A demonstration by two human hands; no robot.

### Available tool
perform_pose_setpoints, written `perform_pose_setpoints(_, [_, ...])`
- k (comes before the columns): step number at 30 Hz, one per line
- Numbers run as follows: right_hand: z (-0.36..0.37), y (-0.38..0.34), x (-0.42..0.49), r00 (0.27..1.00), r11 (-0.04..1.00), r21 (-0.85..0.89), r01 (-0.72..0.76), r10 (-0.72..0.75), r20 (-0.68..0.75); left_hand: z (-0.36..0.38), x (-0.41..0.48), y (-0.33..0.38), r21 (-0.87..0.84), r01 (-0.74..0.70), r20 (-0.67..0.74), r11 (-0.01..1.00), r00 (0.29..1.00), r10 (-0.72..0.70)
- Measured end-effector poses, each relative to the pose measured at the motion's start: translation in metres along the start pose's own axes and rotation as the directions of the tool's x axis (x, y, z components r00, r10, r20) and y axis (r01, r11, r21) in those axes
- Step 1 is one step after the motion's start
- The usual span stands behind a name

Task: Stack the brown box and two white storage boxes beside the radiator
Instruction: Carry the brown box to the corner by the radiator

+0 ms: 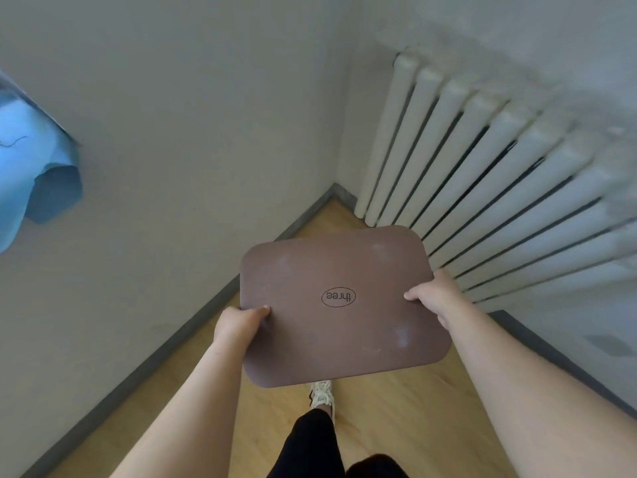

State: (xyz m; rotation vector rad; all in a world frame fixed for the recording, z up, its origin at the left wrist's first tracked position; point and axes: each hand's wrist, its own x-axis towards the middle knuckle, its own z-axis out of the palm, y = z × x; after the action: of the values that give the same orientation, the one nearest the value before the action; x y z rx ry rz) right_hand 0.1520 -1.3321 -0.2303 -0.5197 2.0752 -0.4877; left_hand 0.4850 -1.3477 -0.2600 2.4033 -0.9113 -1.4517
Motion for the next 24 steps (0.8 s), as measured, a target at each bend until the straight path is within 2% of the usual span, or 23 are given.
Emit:
perform_pose_setpoints(12, [0.016, -0.091, 0.124, 0.995, 0.978, -0.2, 0.061, -0.044, 0.091, 0.043, 0.066, 0.054, -0.156, 0.158, -0.053, 0.975, 0.984, -0.168])
perform_pose_setpoints(18, [0.041, -0.124, 0.201, 0.972, 0.94, -0.31, 0.144, -0.077, 0.221, 0.082, 0.098, 0.066, -0.301, 0.287, -0.112, 0.909, 0.936, -0.332])
perform_pose_setpoints(24, [0.088, -0.155, 0.281, 0.947, 0.898, -0.368, 0.242, -0.137, 0.289, 0.124, 0.155, 0.066, -0.441, 0.307, -0.138, 0.844, 0.906, -0.401])
